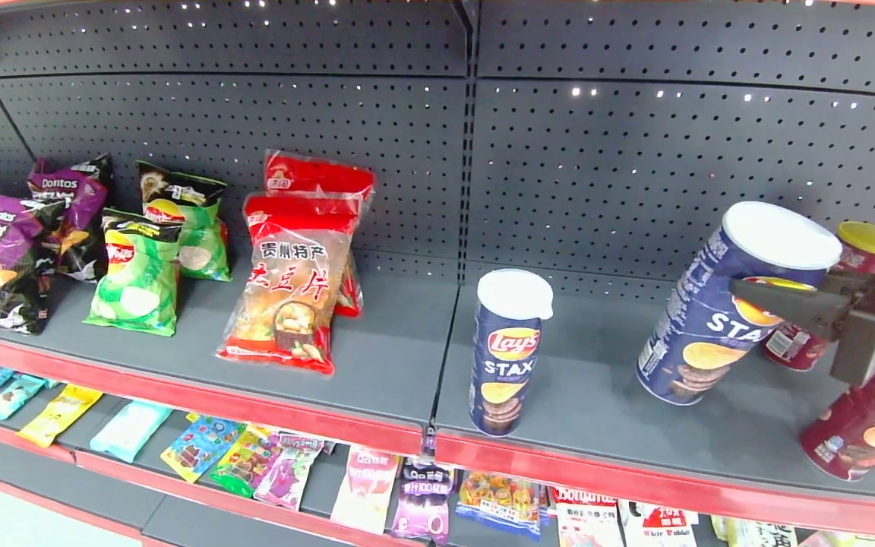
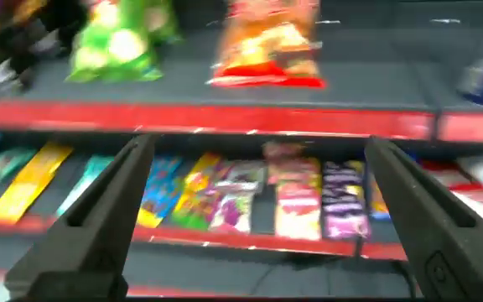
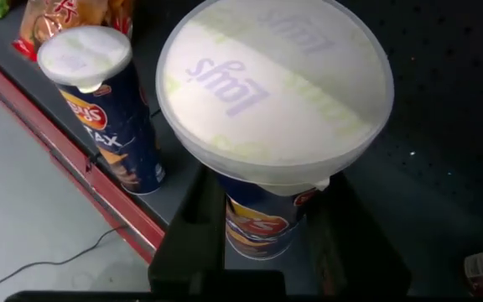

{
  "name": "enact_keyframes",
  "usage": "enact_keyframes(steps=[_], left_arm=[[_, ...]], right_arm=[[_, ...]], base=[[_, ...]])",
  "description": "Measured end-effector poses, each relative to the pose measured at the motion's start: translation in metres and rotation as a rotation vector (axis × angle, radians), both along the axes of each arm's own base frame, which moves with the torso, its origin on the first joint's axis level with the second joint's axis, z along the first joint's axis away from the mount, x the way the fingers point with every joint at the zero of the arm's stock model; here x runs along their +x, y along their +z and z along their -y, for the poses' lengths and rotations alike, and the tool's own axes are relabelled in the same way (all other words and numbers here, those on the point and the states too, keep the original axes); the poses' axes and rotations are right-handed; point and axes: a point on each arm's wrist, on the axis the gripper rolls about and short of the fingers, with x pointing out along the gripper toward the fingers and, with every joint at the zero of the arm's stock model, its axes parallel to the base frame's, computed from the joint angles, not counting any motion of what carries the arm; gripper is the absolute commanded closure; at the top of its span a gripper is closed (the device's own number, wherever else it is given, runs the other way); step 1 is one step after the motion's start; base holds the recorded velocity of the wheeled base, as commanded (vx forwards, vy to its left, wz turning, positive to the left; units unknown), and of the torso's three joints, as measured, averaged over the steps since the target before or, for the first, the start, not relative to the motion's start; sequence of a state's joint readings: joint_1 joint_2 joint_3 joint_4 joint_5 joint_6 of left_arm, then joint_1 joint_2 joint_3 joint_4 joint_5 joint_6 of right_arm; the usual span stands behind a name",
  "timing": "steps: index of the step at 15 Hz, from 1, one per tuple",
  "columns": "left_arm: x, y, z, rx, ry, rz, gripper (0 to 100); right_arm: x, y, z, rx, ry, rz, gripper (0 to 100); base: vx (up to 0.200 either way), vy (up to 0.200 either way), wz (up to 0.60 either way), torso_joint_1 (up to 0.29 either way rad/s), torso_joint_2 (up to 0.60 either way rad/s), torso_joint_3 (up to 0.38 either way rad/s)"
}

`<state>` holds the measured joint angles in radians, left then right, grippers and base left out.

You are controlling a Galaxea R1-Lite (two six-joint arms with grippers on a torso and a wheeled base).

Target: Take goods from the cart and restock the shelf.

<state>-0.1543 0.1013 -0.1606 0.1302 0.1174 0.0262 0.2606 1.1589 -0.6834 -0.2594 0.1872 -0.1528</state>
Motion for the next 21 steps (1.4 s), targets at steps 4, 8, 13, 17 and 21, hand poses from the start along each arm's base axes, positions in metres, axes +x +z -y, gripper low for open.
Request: enact_keyframes(steps=[4, 8, 13, 17, 21], left_arm=[[-0.006, -0.001, 0.005, -0.038, 0.198, -0.084, 0], [0.003, -0.017, 0.008, 0.004, -0.006, 0.067, 0], [0.003, -0.027, 0.007, -0.008, 0.014, 0.114, 0], [0.003, -0.030, 0.007, -0.031, 0.015, 0.099, 0], [0.003, -0.034, 0.007, -0.006, 0.008, 0.066, 0]], right_arm=[[0.009, -0.005, -0.003, -0.012, 0.004, -0.031, 100], [0.012, -0.008, -0.004, -0.016, 0.004, -0.043, 100], [0.013, -0.012, -0.004, -0.023, 0.005, -0.057, 100], [0.012, -0.012, -0.004, -0.022, 0.004, -0.058, 100], [0.011, -0.012, -0.004, -0.020, 0.004, -0.054, 100]], base=[[0.000, 0.000, 0.00, 0.000, 0.00, 0.000], [0.000, 0.000, 0.00, 0.000, 0.00, 0.000], [0.000, 0.000, 0.00, 0.000, 0.00, 0.000], [0.000, 0.000, 0.00, 0.000, 0.00, 0.000], [0.000, 0.000, 0.00, 0.000, 0.00, 0.000]])
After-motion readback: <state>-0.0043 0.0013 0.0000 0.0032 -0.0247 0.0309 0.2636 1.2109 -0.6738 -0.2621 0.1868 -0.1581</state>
